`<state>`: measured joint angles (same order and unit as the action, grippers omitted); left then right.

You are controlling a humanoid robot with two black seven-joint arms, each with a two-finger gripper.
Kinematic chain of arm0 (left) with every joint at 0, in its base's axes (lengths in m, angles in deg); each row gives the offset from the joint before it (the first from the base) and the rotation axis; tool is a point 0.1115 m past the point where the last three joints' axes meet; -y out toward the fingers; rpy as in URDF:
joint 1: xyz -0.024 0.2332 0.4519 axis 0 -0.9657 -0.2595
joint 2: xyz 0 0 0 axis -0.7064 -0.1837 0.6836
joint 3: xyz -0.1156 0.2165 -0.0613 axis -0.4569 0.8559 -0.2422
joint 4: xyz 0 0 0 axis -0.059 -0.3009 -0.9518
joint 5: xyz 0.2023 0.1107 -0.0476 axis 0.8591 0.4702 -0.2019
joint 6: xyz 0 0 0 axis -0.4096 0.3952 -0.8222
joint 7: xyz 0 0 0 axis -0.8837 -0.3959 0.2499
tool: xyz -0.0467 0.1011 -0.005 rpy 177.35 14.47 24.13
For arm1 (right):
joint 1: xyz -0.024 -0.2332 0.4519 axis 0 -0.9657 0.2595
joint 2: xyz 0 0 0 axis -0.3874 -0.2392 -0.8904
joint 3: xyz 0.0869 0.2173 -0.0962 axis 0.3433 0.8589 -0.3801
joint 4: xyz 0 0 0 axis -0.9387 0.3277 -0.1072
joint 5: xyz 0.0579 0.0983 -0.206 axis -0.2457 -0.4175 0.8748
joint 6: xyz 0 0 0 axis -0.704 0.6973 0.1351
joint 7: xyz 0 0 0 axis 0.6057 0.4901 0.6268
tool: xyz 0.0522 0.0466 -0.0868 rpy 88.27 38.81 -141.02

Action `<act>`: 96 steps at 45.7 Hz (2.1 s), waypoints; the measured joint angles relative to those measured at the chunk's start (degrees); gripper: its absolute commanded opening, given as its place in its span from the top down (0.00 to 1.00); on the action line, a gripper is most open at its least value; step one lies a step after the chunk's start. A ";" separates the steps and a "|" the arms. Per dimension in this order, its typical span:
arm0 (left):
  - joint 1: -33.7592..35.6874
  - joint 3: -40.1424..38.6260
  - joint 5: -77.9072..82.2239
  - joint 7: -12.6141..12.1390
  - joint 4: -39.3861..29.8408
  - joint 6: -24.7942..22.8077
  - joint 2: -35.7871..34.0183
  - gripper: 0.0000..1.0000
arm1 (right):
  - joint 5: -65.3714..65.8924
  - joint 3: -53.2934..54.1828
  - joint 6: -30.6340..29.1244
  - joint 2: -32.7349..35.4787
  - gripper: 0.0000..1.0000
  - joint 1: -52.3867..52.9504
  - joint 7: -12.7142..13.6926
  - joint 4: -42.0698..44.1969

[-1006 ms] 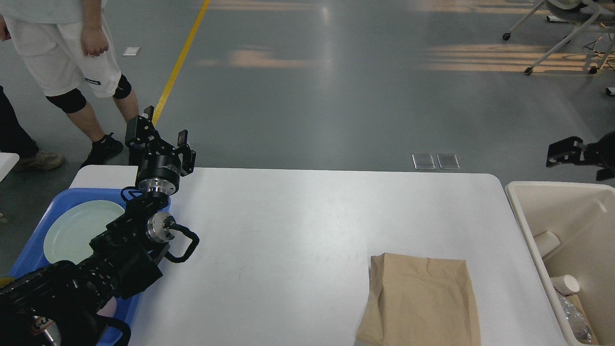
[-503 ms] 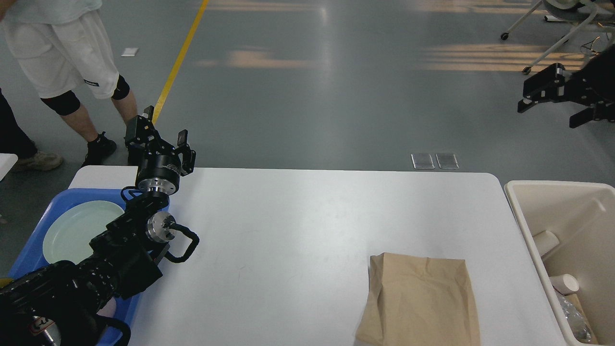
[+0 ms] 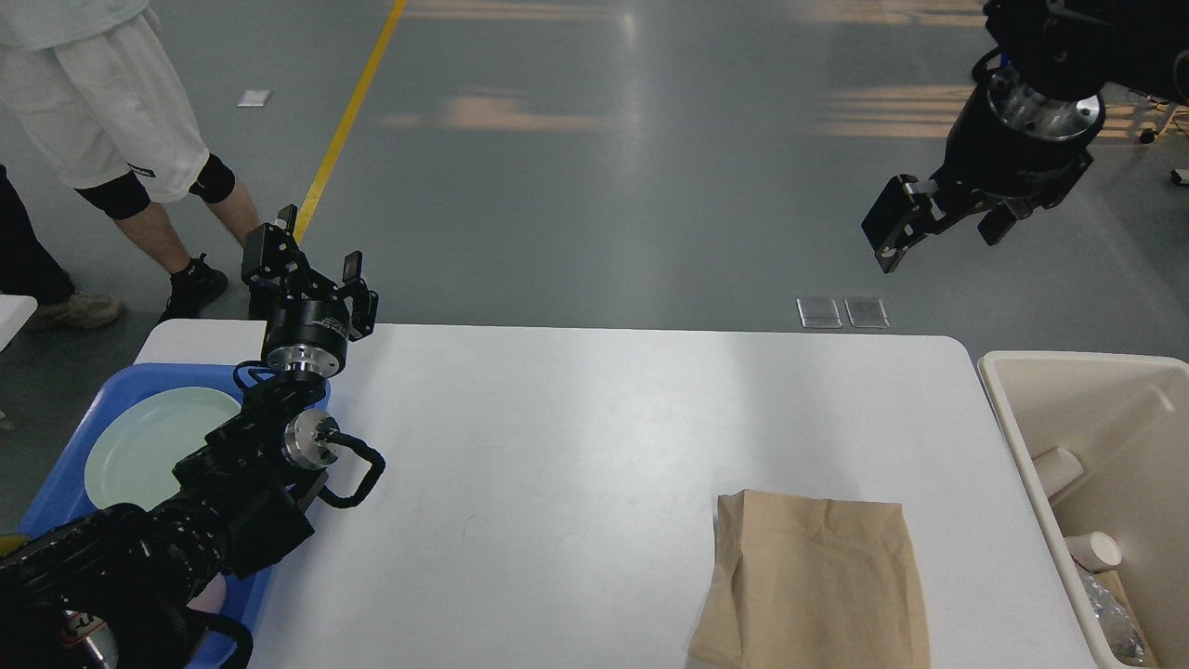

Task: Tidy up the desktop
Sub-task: 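Raise the right gripper out of the bin and over the paper bag, then lower the right gripper and pinch the brown paper bag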

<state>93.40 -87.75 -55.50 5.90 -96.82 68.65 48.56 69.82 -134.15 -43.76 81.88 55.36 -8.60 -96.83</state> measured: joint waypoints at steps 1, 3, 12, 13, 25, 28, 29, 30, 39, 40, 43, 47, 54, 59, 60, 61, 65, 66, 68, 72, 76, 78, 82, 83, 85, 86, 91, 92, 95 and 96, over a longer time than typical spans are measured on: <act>0.00 0.00 0.00 0.00 0.00 0.00 0.00 0.04 | 1.25 0.51 0.00 0.00 0.00 -0.03 -0.01 -0.68; 0.00 0.00 0.00 0.00 0.00 0.00 0.00 0.04 | 3.34 1.34 0.00 0.04 0.00 -0.15 -0.02 -2.13; 0.00 0.00 0.00 0.00 0.00 0.00 0.00 0.04 | 8.63 5.26 0.00 1.78 0.00 -0.18 0.13 -12.29; 0.00 0.00 0.00 0.00 0.00 0.00 0.00 0.04 | 8.86 5.63 -0.01 2.05 0.00 -0.13 0.18 -13.38; 0.00 0.00 0.00 0.00 0.00 0.00 0.00 0.04 | 11.87 11.57 0.00 3.30 0.00 -1.82 1.44 -21.44; 0.00 0.00 0.00 0.00 0.00 0.00 0.00 0.04 | 13.60 14.72 0.01 3.31 0.00 -4.18 1.83 -21.41; 0.00 0.00 0.00 0.00 0.00 0.00 0.00 0.04 | 14.02 15.75 0.07 3.31 0.00 -5.10 2.01 -21.41; 0.00 0.00 0.00 0.00 0.00 0.00 0.00 0.04 | 14.34 16.66 0.14 3.31 0.00 -6.03 2.30 -21.34; 0.00 0.00 0.00 0.00 0.00 0.00 -0.01 0.04 | 17.74 19.37 1.73 3.19 0.00 -13.26 6.08 -19.24; 0.00 0.00 0.00 0.00 0.00 0.00 -0.01 0.04 | 18.48 19.49 1.84 3.20 0.00 -13.99 6.22 -18.74; 0.00 0.00 0.00 0.00 0.00 0.00 0.00 0.04 | 20.98 19.84 2.19 3.22 0.00 -16.31 6.48 -17.04; 0.00 0.00 0.00 0.00 -0.01 0.00 -0.01 0.04 | 23.89 20.04 3.95 3.15 0.00 -19.47 6.63 -14.99; 0.00 -0.01 0.00 0.00 0.00 0.00 0.00 0.04 | 27.69 20.08 7.44 2.60 0.00 -24.28 7.11 -12.43; 0.00 -0.01 0.00 0.00 -0.01 0.00 0.00 0.04 | 29.61 20.11 10.20 2.45 0.00 -27.85 7.40 -10.66; 0.00 -0.01 0.01 0.00 -0.01 0.00 0.00 0.04 | 29.72 20.11 10.60 2.45 0.00 -28.42 7.43 -10.30; 0.00 -0.01 0.00 0.00 -0.01 0.00 0.00 0.04 | 29.79 20.11 11.14 2.44 0.00 -29.15 7.44 -9.84; 0.00 -0.01 0.00 0.00 -0.01 0.00 0.00 0.04 | 29.81 20.20 13.06 2.43 0.00 -31.31 7.44 -8.39; 0.00 -0.01 0.00 0.00 -0.01 0.00 0.00 0.04 | 29.79 20.22 13.53 2.42 0.00 -31.80 7.44 -8.08; 0.00 -0.01 0.00 0.00 -0.01 0.00 0.00 0.04 | 29.69 20.22 14.39 2.43 0.00 -32.80 7.44 -7.51; 0.00 -0.01 0.00 0.00 -0.01 0.00 0.00 0.04 | 29.47 20.23 15.23 2.60 0.00 -34.07 7.45 -6.75; 0.00 -0.01 0.00 0.00 -0.01 0.00 0.00 0.04 | 29.30 20.27 15.64 2.92 0.00 -34.83 7.45 -6.44; 0.00 -0.01 0.00 0.00 -0.01 0.00 0.00 0.04 | 29.16 20.28 15.82 3.02 0.00 -35.16 7.45 -6.41; 0.00 -0.01 0.00 0.00 -0.01 0.00 0.00 0.04 | 28.62 20.29 15.97 3.10 0.00 -35.47 7.45 -6.32; 0.00 -0.01 0.00 0.00 -0.01 0.00 0.00 0.04 | 28.37 20.29 15.99 3.11 0.00 -35.49 7.44 -6.30; 0.00 -0.01 0.00 0.00 -0.01 0.00 0.00 0.04 | 27.58 20.30 16.03 3.11 0.00 -35.53 7.42 -6.20; 0.00 -0.01 0.00 0.00 -0.01 0.00 0.00 0.04 | 27.16 20.30 16.04 3.09 0.00 -35.57 7.41 -6.08; 0.00 -0.01 0.00 0.00 0.00 0.00 0.00 0.04 | 25.08 20.30 16.13 2.73 0.00 -36.08 7.37 -5.15; 0.00 -0.01 0.00 0.00 0.00 0.00 0.00 0.04 | 24.80 20.30 16.18 2.68 0.00 -36.22 7.37 -5.02; 0.00 -0.01 0.00 0.00 0.00 0.00 0.00 0.04 | 24.43 20.30 16.38 2.63 0.00 -36.47 7.36 -4.88; 0.00 -0.01 0.00 0.00 0.00 0.00 0.00 0.04 | 24.35 20.30 16.53 2.62 0.00 -36.57 7.37 -4.83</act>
<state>93.40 -87.76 -55.50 5.90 -96.83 68.65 48.56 94.16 -113.85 -27.24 84.50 18.78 -1.23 -101.66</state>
